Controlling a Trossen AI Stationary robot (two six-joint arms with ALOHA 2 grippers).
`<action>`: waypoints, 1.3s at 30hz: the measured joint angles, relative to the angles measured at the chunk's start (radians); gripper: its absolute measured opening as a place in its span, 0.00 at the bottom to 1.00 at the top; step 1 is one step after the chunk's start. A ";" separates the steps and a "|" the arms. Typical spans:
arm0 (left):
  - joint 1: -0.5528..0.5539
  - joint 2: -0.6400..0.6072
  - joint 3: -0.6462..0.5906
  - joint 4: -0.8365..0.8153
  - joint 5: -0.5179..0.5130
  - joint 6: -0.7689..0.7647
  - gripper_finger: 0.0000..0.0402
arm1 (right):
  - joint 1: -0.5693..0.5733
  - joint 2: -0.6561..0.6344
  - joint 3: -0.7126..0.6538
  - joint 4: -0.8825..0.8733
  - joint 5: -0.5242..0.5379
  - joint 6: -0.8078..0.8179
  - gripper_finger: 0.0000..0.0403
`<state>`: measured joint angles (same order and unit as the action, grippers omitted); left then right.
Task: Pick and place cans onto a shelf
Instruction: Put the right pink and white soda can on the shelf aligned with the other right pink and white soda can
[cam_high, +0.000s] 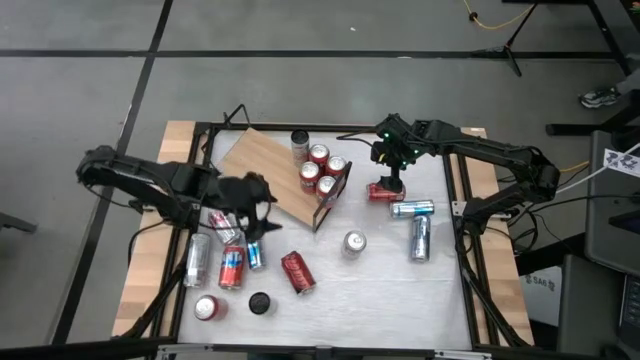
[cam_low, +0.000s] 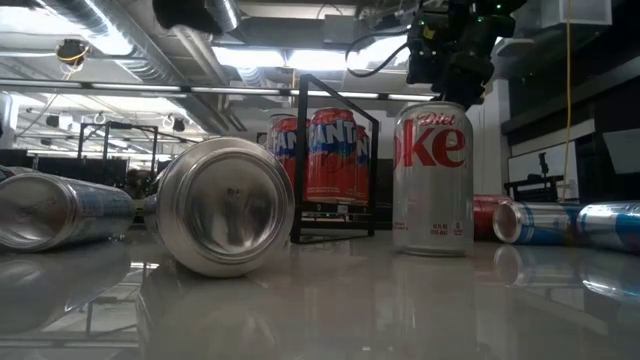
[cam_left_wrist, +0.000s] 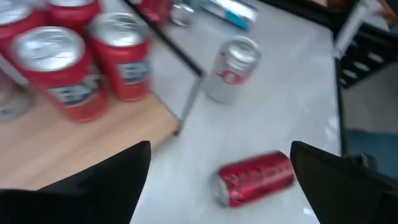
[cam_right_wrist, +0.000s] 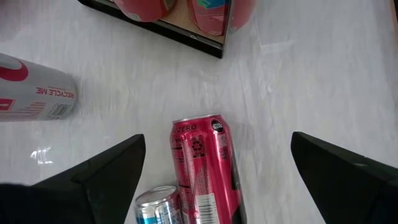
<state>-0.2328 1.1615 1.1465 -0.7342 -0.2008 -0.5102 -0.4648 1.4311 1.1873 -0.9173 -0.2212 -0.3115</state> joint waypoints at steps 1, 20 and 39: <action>-0.025 0.018 0.021 -0.012 -0.004 0.000 0.94 | 0.000 0.000 0.000 0.000 0.000 0.000 0.97; -0.451 0.245 0.214 -0.113 -0.138 -0.261 0.94 | 0.000 0.000 0.000 0.003 0.000 0.000 0.97; -0.607 0.389 0.214 -0.126 -0.208 -0.441 0.94 | 0.000 0.000 0.000 0.042 0.000 0.000 0.97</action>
<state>-0.8398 1.5507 1.3602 -0.8605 -0.4085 -0.9515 -0.4648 1.4311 1.1873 -0.8754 -0.2211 -0.3111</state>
